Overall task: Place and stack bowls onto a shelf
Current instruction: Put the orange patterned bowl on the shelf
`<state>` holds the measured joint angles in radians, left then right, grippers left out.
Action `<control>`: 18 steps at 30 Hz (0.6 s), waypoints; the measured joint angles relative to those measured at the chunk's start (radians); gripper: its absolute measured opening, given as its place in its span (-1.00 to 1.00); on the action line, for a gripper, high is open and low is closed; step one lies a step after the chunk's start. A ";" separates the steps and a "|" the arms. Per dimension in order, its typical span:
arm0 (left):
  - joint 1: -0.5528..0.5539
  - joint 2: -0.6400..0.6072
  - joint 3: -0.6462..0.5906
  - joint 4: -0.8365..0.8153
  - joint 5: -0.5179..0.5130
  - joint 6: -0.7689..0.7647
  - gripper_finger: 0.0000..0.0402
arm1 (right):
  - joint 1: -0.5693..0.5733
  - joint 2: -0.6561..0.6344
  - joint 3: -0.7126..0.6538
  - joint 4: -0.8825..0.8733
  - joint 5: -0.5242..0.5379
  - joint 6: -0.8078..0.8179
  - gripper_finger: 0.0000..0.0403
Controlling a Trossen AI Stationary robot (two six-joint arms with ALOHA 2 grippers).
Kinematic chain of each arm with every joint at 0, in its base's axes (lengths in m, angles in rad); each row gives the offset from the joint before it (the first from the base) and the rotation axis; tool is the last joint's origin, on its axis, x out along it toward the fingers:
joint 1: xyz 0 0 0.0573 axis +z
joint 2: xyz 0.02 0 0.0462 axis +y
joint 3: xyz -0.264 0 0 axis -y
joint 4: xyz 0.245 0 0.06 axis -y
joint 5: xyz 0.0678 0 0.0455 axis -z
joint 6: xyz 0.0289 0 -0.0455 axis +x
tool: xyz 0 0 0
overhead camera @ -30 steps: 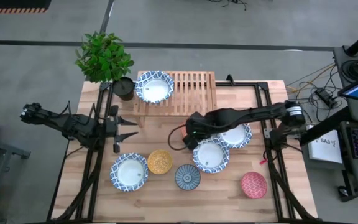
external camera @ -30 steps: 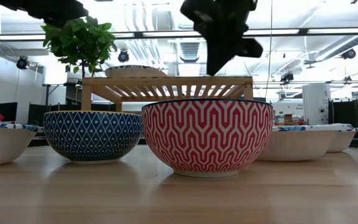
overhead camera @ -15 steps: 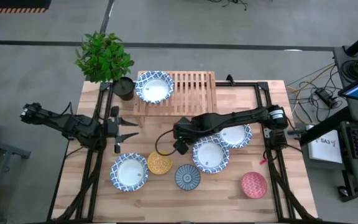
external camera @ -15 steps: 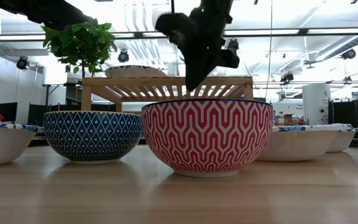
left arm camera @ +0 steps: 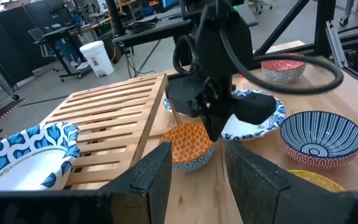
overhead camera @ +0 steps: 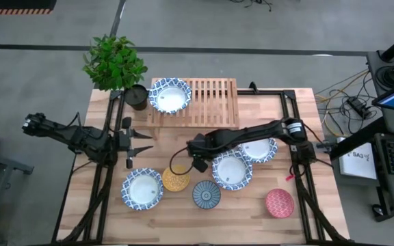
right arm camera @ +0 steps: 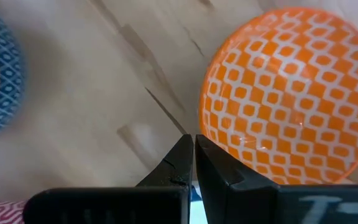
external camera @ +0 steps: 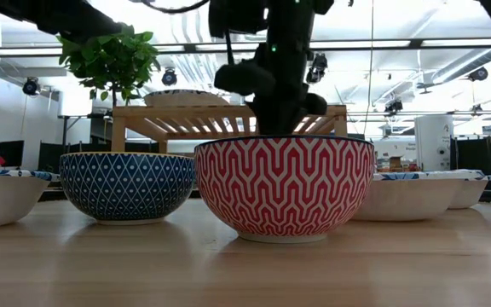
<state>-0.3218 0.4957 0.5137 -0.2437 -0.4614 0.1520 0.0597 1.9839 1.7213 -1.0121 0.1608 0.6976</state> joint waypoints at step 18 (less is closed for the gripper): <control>0.001 0.000 -0.033 -0.002 0.000 0.023 -0.34 | -0.003 0.008 0.000 -0.005 0.125 0.016 -0.32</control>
<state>-0.3210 0.4957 0.4808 -0.2459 -0.4610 0.1749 0.0565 1.9919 1.7210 -1.0172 0.2861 0.7135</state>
